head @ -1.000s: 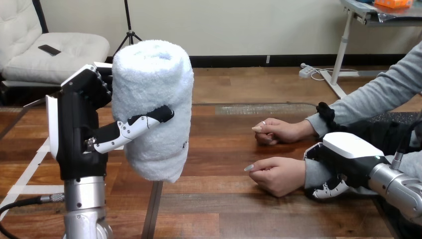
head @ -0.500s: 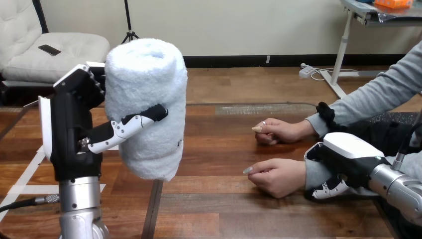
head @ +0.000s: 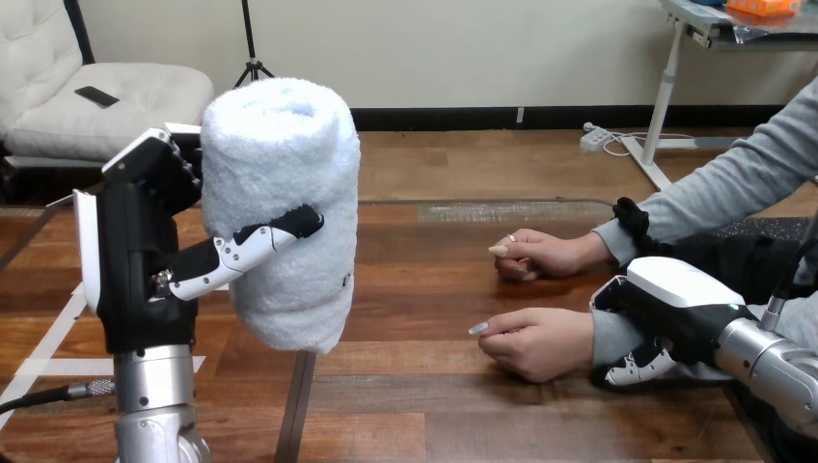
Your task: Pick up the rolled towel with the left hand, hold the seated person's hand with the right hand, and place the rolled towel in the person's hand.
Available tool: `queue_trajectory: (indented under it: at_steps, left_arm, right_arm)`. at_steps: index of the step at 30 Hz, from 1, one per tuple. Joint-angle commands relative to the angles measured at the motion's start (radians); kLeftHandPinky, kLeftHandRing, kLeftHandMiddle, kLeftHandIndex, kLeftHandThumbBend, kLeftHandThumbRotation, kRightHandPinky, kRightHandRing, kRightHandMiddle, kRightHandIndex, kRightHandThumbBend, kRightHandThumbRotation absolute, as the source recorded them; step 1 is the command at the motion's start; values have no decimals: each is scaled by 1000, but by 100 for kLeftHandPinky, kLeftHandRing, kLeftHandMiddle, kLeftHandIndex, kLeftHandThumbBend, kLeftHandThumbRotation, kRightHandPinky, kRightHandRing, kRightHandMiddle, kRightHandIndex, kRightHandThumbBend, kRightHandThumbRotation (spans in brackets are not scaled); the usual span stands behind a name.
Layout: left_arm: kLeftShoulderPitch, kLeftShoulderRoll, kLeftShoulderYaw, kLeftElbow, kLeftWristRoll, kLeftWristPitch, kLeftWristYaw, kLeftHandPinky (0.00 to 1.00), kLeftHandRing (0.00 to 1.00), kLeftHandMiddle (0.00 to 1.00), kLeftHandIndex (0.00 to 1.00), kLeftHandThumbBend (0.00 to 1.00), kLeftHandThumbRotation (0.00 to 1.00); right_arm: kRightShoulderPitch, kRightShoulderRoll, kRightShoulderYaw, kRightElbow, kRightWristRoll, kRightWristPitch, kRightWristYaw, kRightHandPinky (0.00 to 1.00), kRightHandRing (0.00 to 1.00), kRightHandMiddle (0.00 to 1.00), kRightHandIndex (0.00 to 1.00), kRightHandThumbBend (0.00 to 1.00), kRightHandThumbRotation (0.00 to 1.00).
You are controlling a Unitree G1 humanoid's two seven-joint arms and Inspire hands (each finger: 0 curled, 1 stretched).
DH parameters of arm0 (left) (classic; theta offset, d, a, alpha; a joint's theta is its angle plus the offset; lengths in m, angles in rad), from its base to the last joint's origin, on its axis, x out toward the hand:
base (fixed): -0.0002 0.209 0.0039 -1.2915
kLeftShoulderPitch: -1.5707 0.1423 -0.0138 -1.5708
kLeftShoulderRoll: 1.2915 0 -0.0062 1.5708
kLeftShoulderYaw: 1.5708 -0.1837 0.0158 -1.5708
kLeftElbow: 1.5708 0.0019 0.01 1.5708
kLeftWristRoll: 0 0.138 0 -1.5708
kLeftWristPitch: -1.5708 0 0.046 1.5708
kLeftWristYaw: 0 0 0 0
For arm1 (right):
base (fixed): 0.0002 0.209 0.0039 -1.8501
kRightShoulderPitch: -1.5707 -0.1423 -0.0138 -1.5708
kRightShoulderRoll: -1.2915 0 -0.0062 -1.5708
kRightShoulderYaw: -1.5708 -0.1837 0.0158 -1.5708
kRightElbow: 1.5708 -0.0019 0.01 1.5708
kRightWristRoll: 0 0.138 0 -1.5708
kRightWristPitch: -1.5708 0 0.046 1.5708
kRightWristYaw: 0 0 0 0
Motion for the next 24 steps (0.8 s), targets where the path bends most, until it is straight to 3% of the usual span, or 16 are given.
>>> queue_trajectory:
  at_steps: [1, 16, 24]
  left_arm:
    - [-51, -5, 5, -7, -4, -28, 0, 28, 33, 39, 42, 72, 0]
    - [-59, -2, 5, 2, -1, -28, -4, 28, 33, 39, 42, 73, 0]
    - [-79, -6, 7, 22, 1, -49, 0, 28, 32, 39, 42, 73, 0]
  right_arm:
    - [-39, 28, -11, 6, 14, -5, -4, 30, 33, 39, 41, 61, 10]
    - [-38, 19, -23, -7, 26, -33, -19, 24, 27, 33, 32, 56, 20]
    - [-40, 17, -38, -15, 42, -40, 2, 23, 26, 31, 31, 56, 23]
